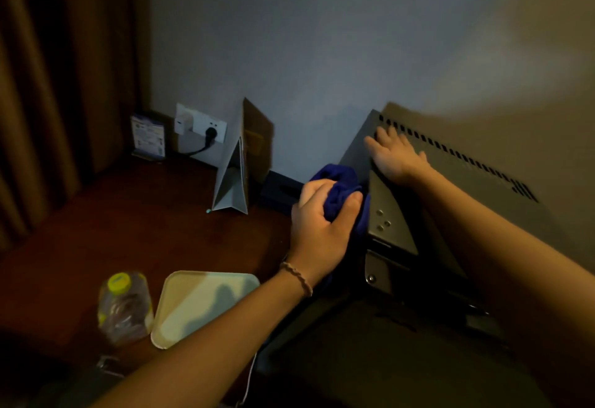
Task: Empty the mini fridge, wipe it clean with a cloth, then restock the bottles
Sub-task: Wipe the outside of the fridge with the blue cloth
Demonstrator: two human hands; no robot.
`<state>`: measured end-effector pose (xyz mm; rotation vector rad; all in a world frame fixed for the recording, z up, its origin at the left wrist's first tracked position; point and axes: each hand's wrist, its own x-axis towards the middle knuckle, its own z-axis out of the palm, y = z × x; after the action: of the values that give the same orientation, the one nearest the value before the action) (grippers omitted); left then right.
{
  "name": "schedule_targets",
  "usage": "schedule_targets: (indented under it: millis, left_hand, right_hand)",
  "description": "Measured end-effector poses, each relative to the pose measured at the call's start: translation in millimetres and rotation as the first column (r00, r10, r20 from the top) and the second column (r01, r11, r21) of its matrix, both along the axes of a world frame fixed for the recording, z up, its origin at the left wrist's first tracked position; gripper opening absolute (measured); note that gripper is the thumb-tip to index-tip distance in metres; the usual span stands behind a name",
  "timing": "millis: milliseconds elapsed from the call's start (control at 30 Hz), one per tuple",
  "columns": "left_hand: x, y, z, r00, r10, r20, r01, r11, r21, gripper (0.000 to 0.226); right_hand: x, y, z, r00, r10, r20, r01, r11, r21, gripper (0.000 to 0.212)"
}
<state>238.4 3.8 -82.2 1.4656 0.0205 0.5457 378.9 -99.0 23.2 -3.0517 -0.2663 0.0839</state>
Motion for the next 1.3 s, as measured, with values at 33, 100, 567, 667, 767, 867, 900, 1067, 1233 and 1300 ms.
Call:
schedule_targets:
  millis: [33,100,567,667,767,867,900,1067,1233,1300]
  left_hand:
    - [-9,0,0,1.0,-0.006,-0.019,0.006,1.0,0.02,0.047]
    - [-24,0,0,0.999,-0.009,-0.039,0.01,0.999,0.04,0.032]
    - [-62,-11,4,1.0,-0.002,0.013,0.002,0.999,0.032,0.02]
    - [-41,-8,2,1.0,-0.018,0.014,0.018,0.999,0.034,0.021]
    - [-11,-7,-2,0.999,-0.046,-0.009,0.046,0.999,0.012,0.027]
    - [28,-6,-7,0.999,-0.038,-0.037,0.038,0.999,-0.002,0.031]
    - [42,-6,-8,0.998,-0.039,-0.052,0.039,0.999,0.0,0.032]
    - [113,-6,-16,0.993,-0.038,-0.11,0.04,0.999,0.022,0.04]
    - [167,-5,-30,0.988,-0.026,-0.151,0.034,0.998,0.049,0.051]
    - [183,-5,-40,0.982,-0.012,-0.188,0.024,0.998,0.06,0.056]
  right_hand:
    - [-10,-1,0,1.0,0.013,-0.017,-0.013,1.0,-0.006,0.062]
    - [-30,-5,-1,0.998,0.057,-0.035,-0.057,0.998,-0.011,0.062]
    - [-73,-21,-3,0.986,0.165,-0.015,-0.166,0.986,-0.016,0.06]
    - [-72,-21,-4,0.986,0.168,-0.014,-0.168,0.986,-0.016,0.058]
    - [-73,-21,-4,0.986,0.165,-0.01,-0.165,0.986,0.013,0.057]
    - [-73,-22,-3,0.987,0.158,-0.011,-0.157,0.986,0.058,0.06]
    - [-73,-22,-3,0.988,0.154,-0.012,-0.153,0.986,0.064,0.06]
    - [-73,-20,-3,0.988,0.151,-0.02,-0.149,0.987,0.065,0.06]
    - [-77,-17,0,0.989,0.148,-0.031,-0.146,0.988,0.043,0.057]
    - [-77,-16,1,0.988,0.146,-0.04,-0.145,0.989,0.031,0.057]
